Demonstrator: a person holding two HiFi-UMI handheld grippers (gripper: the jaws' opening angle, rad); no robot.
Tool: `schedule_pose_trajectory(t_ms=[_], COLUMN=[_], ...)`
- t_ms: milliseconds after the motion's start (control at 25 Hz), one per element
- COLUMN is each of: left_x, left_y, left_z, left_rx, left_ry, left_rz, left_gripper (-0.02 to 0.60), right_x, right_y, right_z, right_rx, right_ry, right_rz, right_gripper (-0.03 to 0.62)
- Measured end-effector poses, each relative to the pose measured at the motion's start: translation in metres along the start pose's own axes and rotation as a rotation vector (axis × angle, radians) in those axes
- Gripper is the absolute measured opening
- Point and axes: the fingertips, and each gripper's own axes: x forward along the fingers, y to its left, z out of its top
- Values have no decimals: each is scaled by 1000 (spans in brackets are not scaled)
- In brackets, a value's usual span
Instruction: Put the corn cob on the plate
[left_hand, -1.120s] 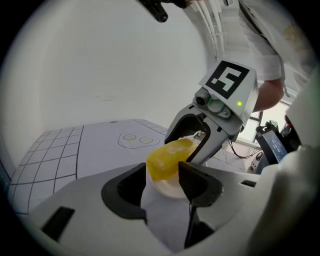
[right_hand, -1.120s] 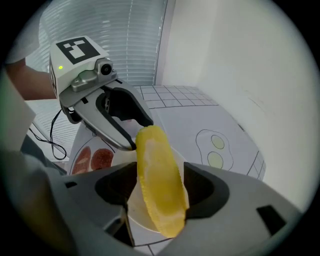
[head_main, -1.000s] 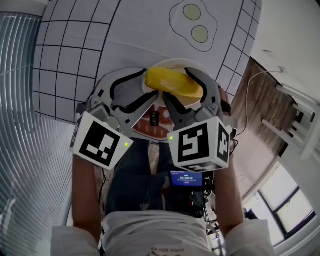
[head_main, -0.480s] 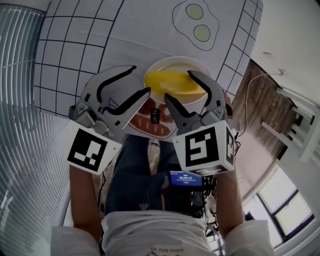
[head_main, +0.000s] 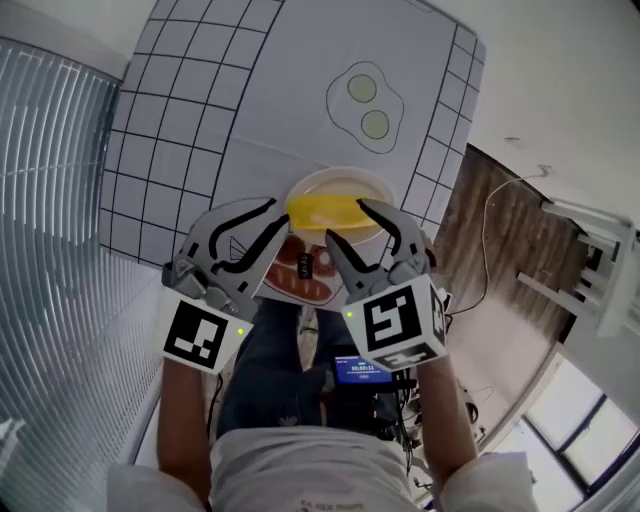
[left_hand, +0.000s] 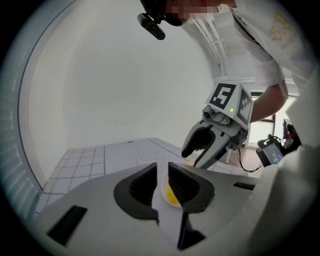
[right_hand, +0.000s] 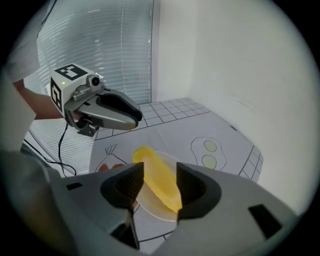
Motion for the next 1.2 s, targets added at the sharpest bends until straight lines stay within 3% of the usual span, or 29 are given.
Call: schedule_pose_trajectory(t_ms=[80, 160, 320, 440, 520, 640, 720, 880, 1200], left_x=[-7, -10, -28, -31, -30, -41, -51, -83, -139], left_y=[13, 21, 17, -1, -19, -33, -34, -25, -31], left_z=[10, 23, 50, 61, 73, 93, 102, 112, 162], left_rx=[30, 39, -8, 139, 210, 127, 107, 91, -118], left_ry=[9, 1, -20, 18, -1, -69, -82, -84, -259], left_rz=[111, 171, 165, 155, 128, 114, 144, 272, 503], left_gripper=[18, 9, 8, 8, 8, 8, 8, 8, 8], right_x=[-10, -22, -52, -81, -99, -127, -144, -175, -244], right_y=[1, 2, 12, 9, 7, 1, -2, -7, -16], right_z=[10, 21, 35, 47, 49, 49, 51, 54, 62], right_rx=[-20, -22, 74, 103, 116, 138, 159, 175, 214], right_ry=[-38, -78, -148, -233, -271, -315, -344, -426, -657], right_rz=[-26, -43, -17, -61, -89, -151, -168, -196, -242], right_gripper=[163, 15, 8, 8, 8, 8, 8, 6, 6])
